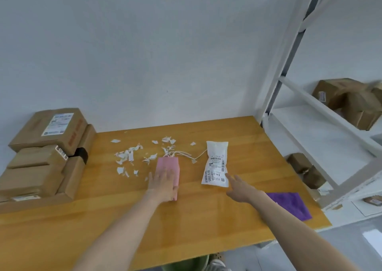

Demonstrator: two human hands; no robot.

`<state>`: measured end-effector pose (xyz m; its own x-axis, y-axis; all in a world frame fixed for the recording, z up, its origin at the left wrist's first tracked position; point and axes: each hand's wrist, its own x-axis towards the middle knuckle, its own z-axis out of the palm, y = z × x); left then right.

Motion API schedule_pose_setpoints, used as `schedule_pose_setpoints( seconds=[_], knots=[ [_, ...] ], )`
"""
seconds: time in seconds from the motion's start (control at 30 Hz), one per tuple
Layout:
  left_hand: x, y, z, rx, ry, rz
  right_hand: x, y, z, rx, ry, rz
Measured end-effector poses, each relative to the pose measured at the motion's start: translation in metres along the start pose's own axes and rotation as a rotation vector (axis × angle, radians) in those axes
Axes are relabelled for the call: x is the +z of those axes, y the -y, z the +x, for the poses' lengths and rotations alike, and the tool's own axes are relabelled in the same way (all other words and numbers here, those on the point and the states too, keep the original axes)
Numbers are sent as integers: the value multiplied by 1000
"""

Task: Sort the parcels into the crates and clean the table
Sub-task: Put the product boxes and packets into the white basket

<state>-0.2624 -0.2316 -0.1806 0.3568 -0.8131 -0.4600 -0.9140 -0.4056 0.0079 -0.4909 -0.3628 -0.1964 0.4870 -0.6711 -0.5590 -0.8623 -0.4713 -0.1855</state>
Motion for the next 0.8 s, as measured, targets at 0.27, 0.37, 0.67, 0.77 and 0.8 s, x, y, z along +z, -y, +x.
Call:
schedule_pose_setpoints(
  seconds=[0.27, 0.37, 0.67, 0.77, 0.8],
  knots=[
    [-1, 17, 57, -165, 134, -230, -27, 4, 88, -99, 97, -38],
    [2, 17, 70, -212, 134, -379, -38, 3, 110, -148, 125, -42],
    [-14, 12, 107, -334, 266, -450, -35, -1, 157, 120, 205, 683],
    [-17, 14, 109, -355, 286, -459, -29, -2, 159, 243, 187, 839],
    [-16, 13, 109, -362, 290, -454, -27, -2, 158, 253, 150, 855]
  ],
)
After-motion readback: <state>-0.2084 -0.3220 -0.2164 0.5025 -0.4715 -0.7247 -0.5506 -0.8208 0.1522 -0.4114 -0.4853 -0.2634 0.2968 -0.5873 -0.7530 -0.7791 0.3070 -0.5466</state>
